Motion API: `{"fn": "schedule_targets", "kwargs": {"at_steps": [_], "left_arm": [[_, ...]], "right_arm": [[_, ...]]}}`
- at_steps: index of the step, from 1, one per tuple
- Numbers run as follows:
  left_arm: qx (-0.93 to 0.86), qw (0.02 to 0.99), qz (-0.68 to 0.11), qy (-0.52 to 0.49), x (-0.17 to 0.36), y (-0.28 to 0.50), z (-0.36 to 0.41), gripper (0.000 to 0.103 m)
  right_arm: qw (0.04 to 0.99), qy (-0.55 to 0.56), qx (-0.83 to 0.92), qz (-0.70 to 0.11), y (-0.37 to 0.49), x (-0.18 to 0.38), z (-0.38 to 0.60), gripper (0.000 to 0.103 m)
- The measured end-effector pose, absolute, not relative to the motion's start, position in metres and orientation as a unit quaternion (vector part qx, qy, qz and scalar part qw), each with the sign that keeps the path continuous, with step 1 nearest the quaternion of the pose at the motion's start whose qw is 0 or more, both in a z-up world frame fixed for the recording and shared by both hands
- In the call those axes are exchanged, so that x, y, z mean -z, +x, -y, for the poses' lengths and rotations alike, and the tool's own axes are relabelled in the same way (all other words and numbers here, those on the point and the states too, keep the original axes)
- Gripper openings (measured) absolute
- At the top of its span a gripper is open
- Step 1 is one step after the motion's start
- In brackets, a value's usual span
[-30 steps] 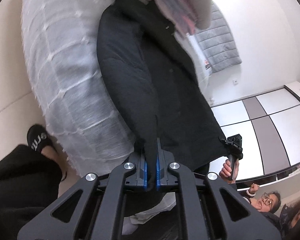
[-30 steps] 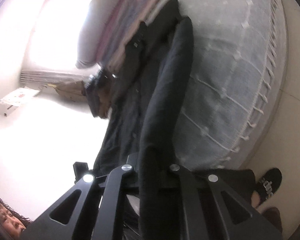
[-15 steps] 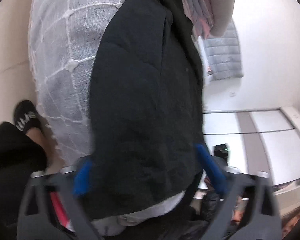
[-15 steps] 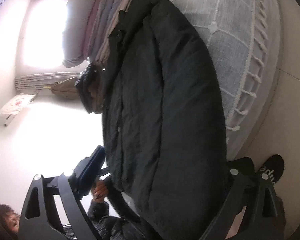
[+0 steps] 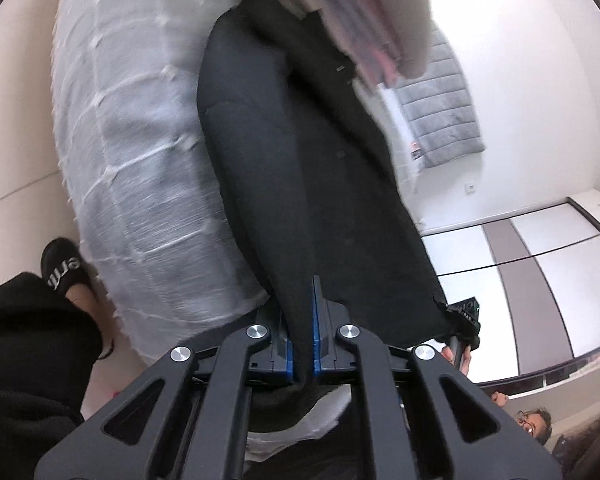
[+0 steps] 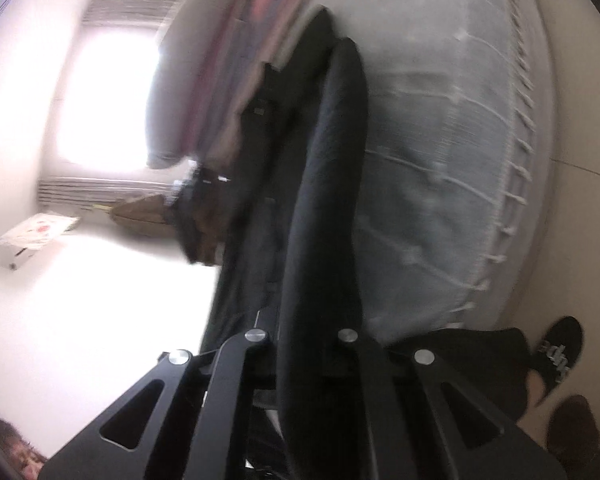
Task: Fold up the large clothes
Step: 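Lift the hem with both grippers and fold it toward the collar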
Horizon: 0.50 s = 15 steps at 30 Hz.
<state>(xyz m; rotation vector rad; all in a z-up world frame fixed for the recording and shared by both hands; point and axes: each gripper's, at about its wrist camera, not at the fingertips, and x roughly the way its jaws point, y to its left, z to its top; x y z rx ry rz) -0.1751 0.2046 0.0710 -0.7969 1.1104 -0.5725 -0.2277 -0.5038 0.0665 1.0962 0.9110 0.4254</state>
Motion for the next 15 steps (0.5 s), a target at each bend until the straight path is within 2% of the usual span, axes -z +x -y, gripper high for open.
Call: {"fn": "schedule_targets", "kwargs": {"at_steps": [7, 15], "left_arm": [[0.302, 0.764, -0.451, -0.35, -0.141, -0.215, -0.213, 0.004], [0.333, 0.769, -0.398, -0.374, -0.187, -0.271, -0.225, 0.003]], "right_arm": [[0.736, 0.532, -0.234, -0.347, -0.274, -0.095, 0.507, 0.007], [0.74, 0.559, -0.29, -0.236, -0.327, -0.138, 0.506, 0.007]]}}
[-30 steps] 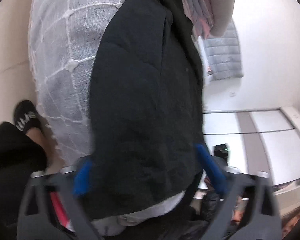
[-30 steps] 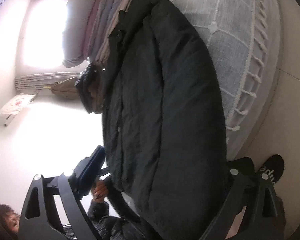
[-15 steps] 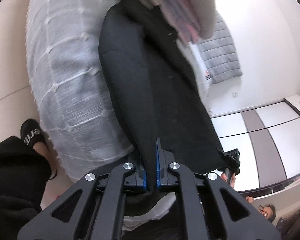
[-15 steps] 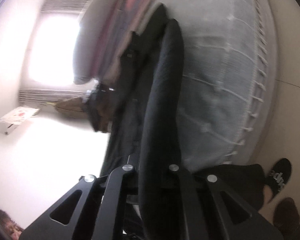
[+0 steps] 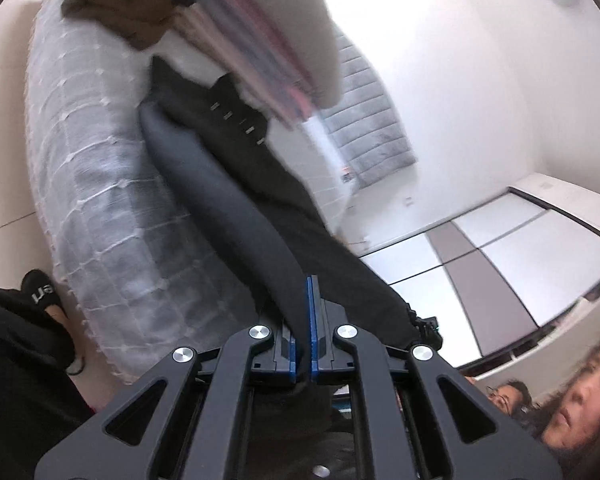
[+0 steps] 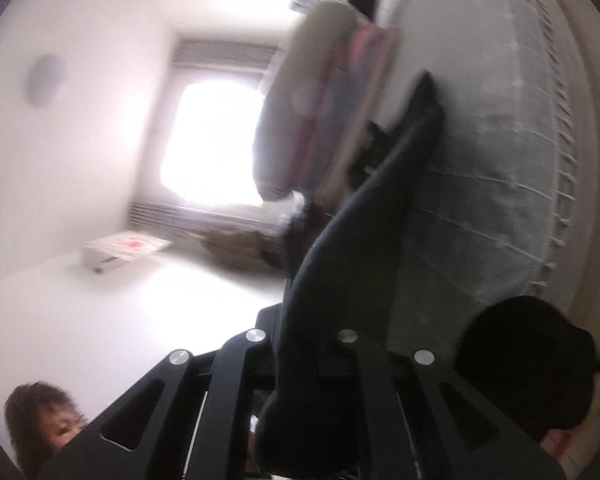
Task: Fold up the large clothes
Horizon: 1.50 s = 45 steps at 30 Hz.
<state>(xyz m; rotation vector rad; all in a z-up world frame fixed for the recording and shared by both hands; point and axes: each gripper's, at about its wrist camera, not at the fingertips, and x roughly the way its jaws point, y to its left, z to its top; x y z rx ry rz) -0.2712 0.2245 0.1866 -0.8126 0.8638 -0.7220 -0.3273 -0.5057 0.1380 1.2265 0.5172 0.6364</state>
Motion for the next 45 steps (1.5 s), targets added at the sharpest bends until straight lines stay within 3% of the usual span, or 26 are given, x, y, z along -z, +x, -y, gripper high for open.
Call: {"fn": "schedule_targets", "kwargs": {"at_steps": [4, 11, 21, 28, 32, 40, 45], "left_arm": [[0.331, 0.783, -0.367, -0.377, -0.211, -0.299, -0.24, 0.004], [0.292, 0.754, -0.387, -0.443, -0.156, -0.261, -0.267, 0.004], [0.294, 0.763, -0.353, -0.455, -0.18, -0.112, -0.269, 0.004], [0.278, 0.764, -0.363, -0.457, -0.176, 0.014, -0.262, 0.004], [0.247, 0.759, -0.389, -0.46, -0.153, 0.081, -0.258, 0.004], [0.15, 0.719, -0.515, -0.442, -0.042, 0.181, -0.242, 0.007], [0.136, 0.722, -0.541, -0.408, -0.039, 0.192, -0.237, 0.009]], "right_arm": [[0.746, 0.56, -0.31, -0.184, -0.349, -0.157, 0.514, 0.007], [0.71, 0.611, -0.28, -0.208, -0.302, -0.105, 0.536, 0.007], [0.72, 0.592, -0.284, -0.224, -0.161, -0.132, 0.54, 0.007], [0.718, 0.599, -0.243, -0.259, -0.022, -0.112, 0.543, 0.007], [0.717, 0.601, -0.202, -0.291, 0.041, -0.086, 0.544, 0.007], [0.68, 0.611, -0.075, -0.399, 0.125, 0.027, 0.546, 0.01], [0.676, 0.603, -0.072, -0.417, 0.138, 0.044, 0.545, 0.018]]}}
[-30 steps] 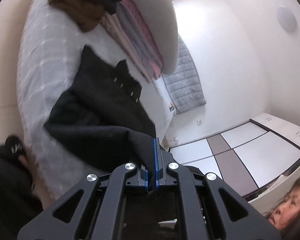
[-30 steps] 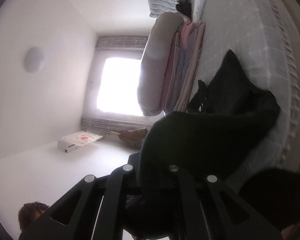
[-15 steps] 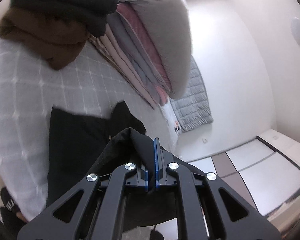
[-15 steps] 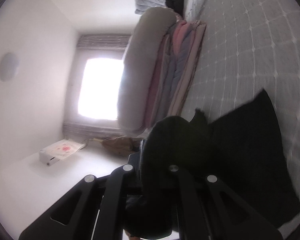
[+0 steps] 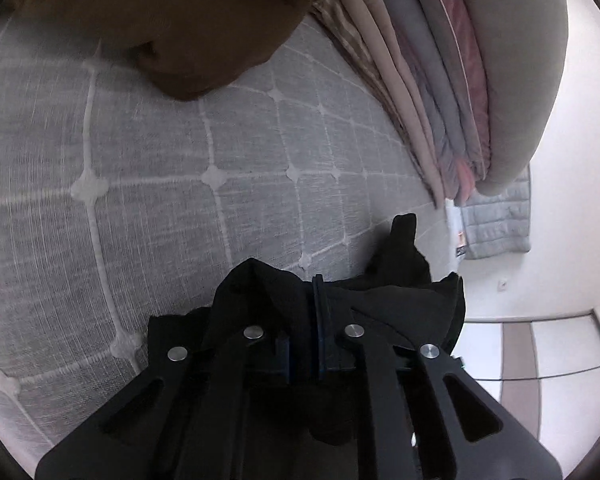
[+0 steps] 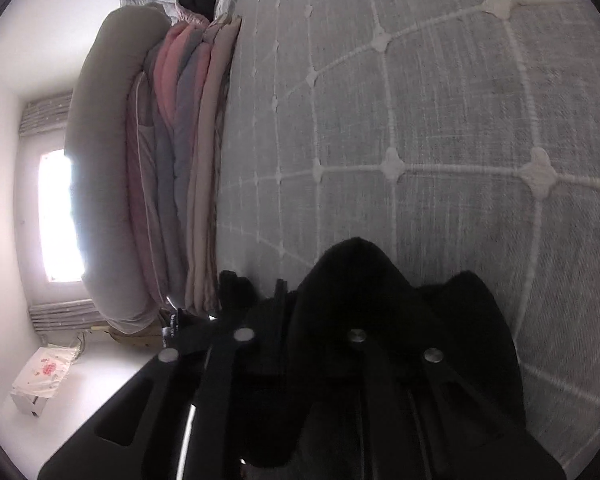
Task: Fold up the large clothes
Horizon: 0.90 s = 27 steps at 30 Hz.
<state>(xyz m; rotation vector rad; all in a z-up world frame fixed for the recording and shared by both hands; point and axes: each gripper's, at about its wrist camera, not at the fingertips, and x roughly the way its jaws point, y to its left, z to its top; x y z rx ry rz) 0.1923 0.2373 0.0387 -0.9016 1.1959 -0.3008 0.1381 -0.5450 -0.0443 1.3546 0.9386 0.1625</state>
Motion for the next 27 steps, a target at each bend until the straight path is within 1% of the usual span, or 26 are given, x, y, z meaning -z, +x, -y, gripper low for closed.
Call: {"fn": "schedule_targets", "kwargs": {"at_steps": [1, 2, 3, 4, 5, 6, 8, 10, 13, 16, 19, 21, 24, 25, 26, 27], "left_arm": [[0.14, 0.724, -0.54, -0.406, -0.042, 0.193, -0.236, 0.009], [0.15, 0.721, -0.537, -0.412, -0.045, 0.194, -0.235, 0.013], [0.163, 0.709, -0.534, -0.431, -0.047, 0.195, -0.236, 0.016], [0.177, 0.698, -0.527, -0.451, -0.05, 0.195, -0.242, 0.03], [0.191, 0.693, -0.513, -0.469, -0.054, 0.195, -0.249, 0.043], [0.192, 0.699, -0.497, -0.477, -0.061, 0.192, -0.252, 0.046], [0.186, 0.705, -0.463, -0.503, -0.072, 0.187, -0.266, 0.057], [0.165, 0.727, -0.421, -0.517, -0.087, 0.18, -0.281, 0.065], [0.151, 0.759, -0.377, -0.508, -0.112, 0.168, -0.295, 0.07], [0.172, 0.781, -0.383, -0.463, -0.131, 0.156, -0.279, 0.073], [0.226, 0.773, -0.432, -0.406, -0.127, 0.144, -0.236, 0.073], [0.244, 0.765, -0.468, -0.369, -0.109, 0.135, -0.205, 0.073], [0.222, 0.765, -0.502, -0.338, -0.075, 0.131, -0.19, 0.073], [0.208, 0.766, -0.509, -0.333, -0.059, 0.132, -0.192, 0.07], [0.205, 0.765, -0.512, -0.334, -0.047, 0.134, -0.196, 0.058], [0.199, 0.759, -0.514, -0.347, -0.037, 0.135, -0.205, 0.052]], "right_arm": [[0.673, 0.609, -0.08, -0.413, 0.139, 0.044, 0.546, 0.027], [0.665, 0.626, -0.099, -0.396, 0.14, 0.044, 0.548, 0.043], [0.656, 0.645, -0.121, -0.373, 0.139, 0.043, 0.551, 0.052], [0.645, 0.665, -0.142, -0.348, 0.138, 0.041, 0.554, 0.068], [0.641, 0.675, -0.153, -0.332, 0.14, 0.038, 0.557, 0.077], [0.642, 0.679, -0.158, -0.319, 0.139, 0.035, 0.56, 0.079], [0.662, 0.672, -0.149, -0.296, 0.135, 0.02, 0.566, 0.081], [0.684, 0.652, -0.154, -0.29, 0.132, 0.003, 0.561, 0.081], [0.712, 0.616, -0.18, -0.286, 0.131, -0.02, 0.542, 0.081], [0.724, 0.581, -0.21, -0.309, 0.134, -0.03, 0.514, 0.083], [0.736, 0.543, -0.215, -0.342, 0.138, -0.022, 0.485, 0.083], [0.748, 0.523, -0.199, -0.355, 0.136, -0.007, 0.476, 0.083], [0.76, 0.52, -0.166, -0.354, 0.129, 0.027, 0.489, 0.082], [0.755, 0.531, -0.165, -0.347, 0.126, 0.034, 0.492, 0.075], [0.751, 0.543, -0.159, -0.339, 0.121, 0.037, 0.497, 0.069], [0.753, 0.544, -0.158, -0.336, 0.119, 0.036, 0.499, 0.069]]}}
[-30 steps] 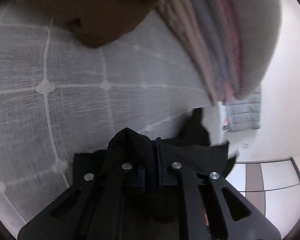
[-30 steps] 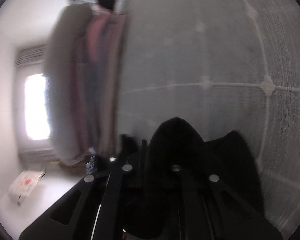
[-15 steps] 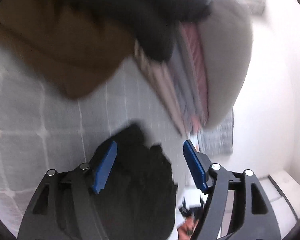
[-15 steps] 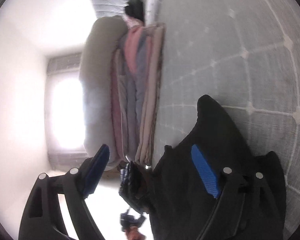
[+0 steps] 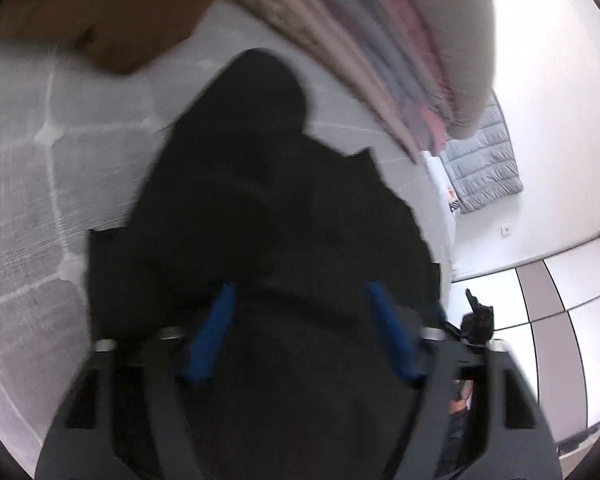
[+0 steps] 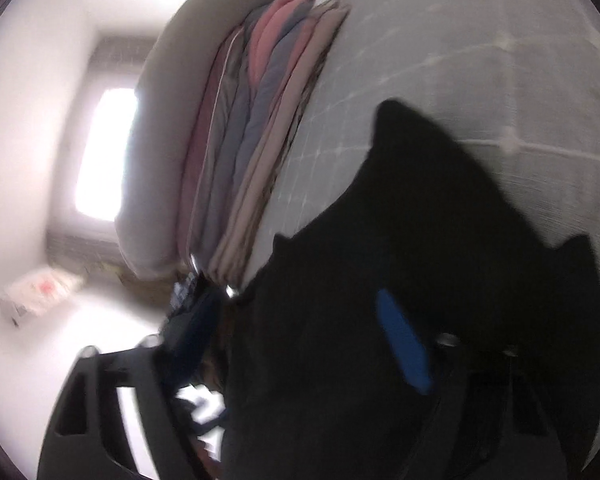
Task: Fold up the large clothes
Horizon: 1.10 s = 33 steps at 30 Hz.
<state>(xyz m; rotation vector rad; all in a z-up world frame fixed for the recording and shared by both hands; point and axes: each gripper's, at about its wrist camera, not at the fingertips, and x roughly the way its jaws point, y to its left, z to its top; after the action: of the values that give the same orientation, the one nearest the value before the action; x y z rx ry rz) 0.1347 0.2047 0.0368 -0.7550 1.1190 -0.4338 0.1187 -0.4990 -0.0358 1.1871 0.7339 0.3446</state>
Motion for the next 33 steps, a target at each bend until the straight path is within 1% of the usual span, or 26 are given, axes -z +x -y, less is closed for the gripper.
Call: {"fn": "schedule_targets", "kwargs": {"at_steps": [1, 2, 4, 6, 8, 9, 11, 12, 13, 15, 18, 19, 20, 21, 23, 25, 27, 29, 33], "left_arm": [[0.198, 0.755, -0.513, -0.358, -0.034, 0.137, -0.213, 0.043], [0.198, 0.754, -0.511, -0.363, -0.035, 0.136, -0.218, 0.041], [0.187, 0.77, -0.496, -0.357, -0.052, 0.126, -0.223, 0.042], [0.199, 0.791, -0.466, -0.342, -0.074, 0.115, -0.217, 0.047], [0.209, 0.804, -0.454, -0.324, -0.088, 0.106, -0.213, 0.056], [0.206, 0.809, -0.454, -0.31, -0.089, 0.104, -0.21, 0.057], [0.192, 0.801, -0.48, -0.303, -0.074, 0.112, -0.206, 0.059], [0.187, 0.794, -0.491, -0.306, -0.063, 0.112, -0.21, 0.059], [0.189, 0.791, -0.491, -0.313, -0.056, 0.113, -0.212, 0.059], [0.184, 0.796, -0.483, -0.316, -0.064, 0.111, -0.212, 0.059], [0.17, 0.823, -0.454, -0.296, -0.09, 0.079, -0.217, 0.06], [0.167, 0.83, -0.446, -0.289, -0.099, 0.066, -0.22, 0.065], [0.166, 0.836, -0.437, -0.286, -0.107, 0.053, -0.219, 0.075], [0.166, 0.839, -0.43, -0.29, -0.113, 0.041, -0.222, 0.079], [0.173, 0.836, -0.413, -0.318, -0.124, 0.009, -0.237, 0.089], [0.183, 0.817, -0.403, -0.37, -0.123, -0.019, -0.254, 0.093], [0.191, 0.788, -0.397, -0.431, -0.113, -0.045, -0.273, 0.095], [0.189, 0.747, -0.39, -0.504, -0.091, -0.07, -0.283, 0.095], [0.191, 0.692, -0.385, -0.58, -0.054, -0.106, -0.291, 0.095]], "right_arm": [[0.761, 0.534, -0.149, -0.336, 0.116, 0.031, 0.499, 0.069], [0.766, 0.528, -0.142, -0.337, 0.114, 0.026, 0.498, 0.069], [0.773, 0.522, -0.156, -0.325, 0.106, 0.012, 0.492, 0.072], [0.789, 0.498, -0.188, -0.306, 0.093, -0.01, 0.478, 0.077], [0.806, 0.474, -0.199, -0.293, 0.081, -0.019, 0.476, 0.089], [0.814, 0.46, -0.186, -0.301, 0.079, -0.013, 0.475, 0.091], [0.807, 0.462, -0.157, -0.334, 0.09, 0.009, 0.474, 0.092], [0.793, 0.482, -0.158, -0.338, 0.091, 0.024, 0.479, 0.091], [0.789, 0.493, -0.154, -0.332, 0.091, 0.025, 0.482, 0.089], [0.796, 0.49, -0.142, -0.326, 0.086, 0.011, 0.48, 0.089], [0.804, 0.474, -0.168, -0.319, 0.069, -0.013, 0.464, 0.089], [0.806, 0.468, -0.174, -0.319, 0.062, -0.018, 0.461, 0.09], [0.81, 0.455, -0.187, -0.319, 0.052, -0.027, 0.451, 0.09], [0.813, 0.444, -0.196, -0.321, 0.046, -0.032, 0.441, 0.09], [0.819, 0.413, -0.219, -0.333, 0.031, -0.043, 0.416, 0.091], [0.813, 0.4, -0.246, -0.344, 0.014, -0.047, 0.394, 0.091], [0.809, 0.388, -0.268, -0.352, -0.003, -0.049, 0.373, 0.091], [0.809, 0.374, -0.279, -0.359, -0.011, -0.052, 0.354, 0.091], [0.804, 0.364, -0.293, -0.368, -0.033, -0.049, 0.334, 0.091]]}}
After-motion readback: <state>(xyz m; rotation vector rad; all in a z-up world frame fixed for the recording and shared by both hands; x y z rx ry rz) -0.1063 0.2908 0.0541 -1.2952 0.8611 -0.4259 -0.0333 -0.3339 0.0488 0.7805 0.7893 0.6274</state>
